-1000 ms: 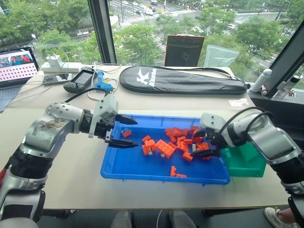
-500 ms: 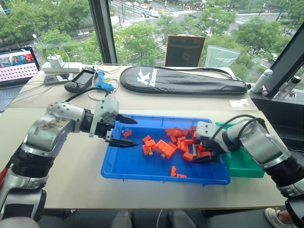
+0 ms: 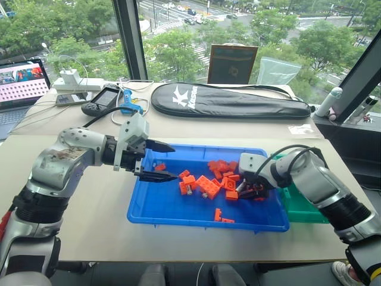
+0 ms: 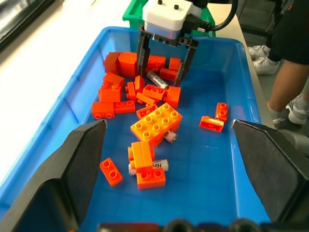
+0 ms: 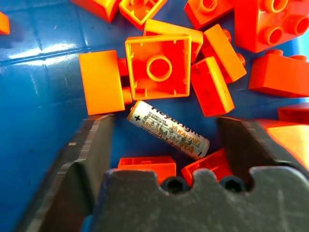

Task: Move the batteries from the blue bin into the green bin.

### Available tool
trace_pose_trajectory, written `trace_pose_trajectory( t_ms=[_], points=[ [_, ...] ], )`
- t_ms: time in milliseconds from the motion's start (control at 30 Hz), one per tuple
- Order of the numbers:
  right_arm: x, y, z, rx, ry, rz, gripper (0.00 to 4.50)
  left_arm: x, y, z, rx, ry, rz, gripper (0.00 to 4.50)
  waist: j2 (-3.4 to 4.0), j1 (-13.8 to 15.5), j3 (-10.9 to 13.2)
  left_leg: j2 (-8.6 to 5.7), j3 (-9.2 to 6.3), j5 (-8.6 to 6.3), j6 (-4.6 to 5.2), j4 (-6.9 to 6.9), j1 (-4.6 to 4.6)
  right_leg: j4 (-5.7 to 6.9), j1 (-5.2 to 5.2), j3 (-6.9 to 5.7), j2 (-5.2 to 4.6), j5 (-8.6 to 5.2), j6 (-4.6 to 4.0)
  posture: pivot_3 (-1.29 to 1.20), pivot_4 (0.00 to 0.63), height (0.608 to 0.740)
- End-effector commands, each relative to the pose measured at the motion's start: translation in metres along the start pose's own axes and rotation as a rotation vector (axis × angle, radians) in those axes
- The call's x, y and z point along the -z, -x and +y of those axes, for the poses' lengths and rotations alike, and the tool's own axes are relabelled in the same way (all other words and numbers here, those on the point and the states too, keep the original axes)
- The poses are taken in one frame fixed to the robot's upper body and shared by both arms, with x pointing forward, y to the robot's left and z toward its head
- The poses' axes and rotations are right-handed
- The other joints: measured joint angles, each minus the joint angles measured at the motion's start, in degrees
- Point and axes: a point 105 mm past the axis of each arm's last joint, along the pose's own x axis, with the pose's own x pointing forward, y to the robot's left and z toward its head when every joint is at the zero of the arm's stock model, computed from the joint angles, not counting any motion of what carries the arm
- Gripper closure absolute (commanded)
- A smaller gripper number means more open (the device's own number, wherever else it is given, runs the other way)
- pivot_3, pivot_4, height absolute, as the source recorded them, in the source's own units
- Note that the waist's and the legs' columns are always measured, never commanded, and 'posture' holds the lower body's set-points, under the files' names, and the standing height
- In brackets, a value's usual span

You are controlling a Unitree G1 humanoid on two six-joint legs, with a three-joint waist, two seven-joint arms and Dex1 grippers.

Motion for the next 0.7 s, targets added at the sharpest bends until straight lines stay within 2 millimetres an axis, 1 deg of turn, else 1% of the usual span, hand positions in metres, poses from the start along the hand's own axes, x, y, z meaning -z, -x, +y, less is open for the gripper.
trace_pose_trajectory(
  t_ms=[33,200,233,333,433,500,567,633,700],
  points=[
    [-0.003,0.006,-0.003,0.028,0.003,-0.007,2.42,-0.012,0.005,0.004,-0.029,-0.051,-0.018,0.00,0.00,0.0,0.0,0.00,0.00,0.00,0.00,0.00,0.00,0.00,0.00,0.00,0.00,0.00,0.00,0.00,0.150,0.733],
    [-0.007,0.008,-0.002,0.026,0.016,-0.018,4.15,-0.013,0.005,0.005,-0.032,-0.056,-0.019,0.00,0.00,0.0,0.0,0.00,0.00,0.00,0.00,0.00,0.00,0.00,0.00,0.00,0.00,0.00,0.00,0.00,0.150,0.733],
    [-0.012,0.011,-0.003,0.032,0.030,-0.031,4.28,-0.013,0.004,0.005,-0.033,-0.058,-0.020,0.00,0.00,0.0,0.0,0.00,0.00,0.00,0.00,0.00,0.00,0.00,0.00,0.00,0.00,0.00,0.00,0.00,0.150,0.733],
    [-0.029,0.023,-0.010,0.074,0.055,-0.097,4.28,-0.013,0.003,0.006,-0.031,-0.062,-0.021,0.00,0.00,0.0,0.0,0.00,0.00,0.00,0.00,0.00,0.00,0.00,-0.01,0.00,0.00,0.00,0.00,0.00,0.150,0.733],
    [-0.040,0.035,-0.012,0.092,0.056,-0.132,4.28,-0.014,0.003,0.006,-0.027,-0.064,-0.023,0.00,0.00,0.0,0.0,0.00,0.00,0.00,0.00,0.00,0.00,0.00,-0.01,0.00,0.00,0.00,0.00,0.00,0.150,0.733],
    [-0.046,0.049,-0.013,0.101,0.043,-0.157,4.28,-0.015,0.002,0.005,-0.019,-0.064,-0.028,0.00,0.01,0.0,0.0,0.00,0.00,0.00,0.00,0.00,0.00,0.00,-0.01,0.00,0.00,0.00,0.00,0.00,0.150,0.733],
    [-0.044,0.066,-0.014,0.117,0.011,-0.164,4.28,-0.017,0.001,0.005,-0.009,-0.060,-0.040,0.00,0.01,0.0,0.0,0.00,0.00,0.00,0.00,0.00,-0.01,0.00,-0.02,0.00,0.00,0.00,0.00,0.00,0.150,0.733],
    [-0.036,0.081,-0.014,0.125,-0.039,-0.139,4.28,-0.022,0.000,0.003,0.007,-0.051,-0.069,0.00,0.00,0.4,0.0,-0.01,-0.01,0.00,0.00,0.00,-0.02,-0.02,0.01,-0.01,-0.02,0.00,0.00,0.00,0.150,0.733],
    [-0.026,0.097,-0.019,0.169,-0.087,-0.118,4.28,-0.026,0.000,0.002,0.020,-0.047,-0.093,0.00,0.00,0.6,0.0,-0.03,0.00,0.00,0.00,0.00,-0.03,-0.06,0.01,-0.02,-0.05,0.00,0.00,0.00,0.150,0.733]
  ],
)
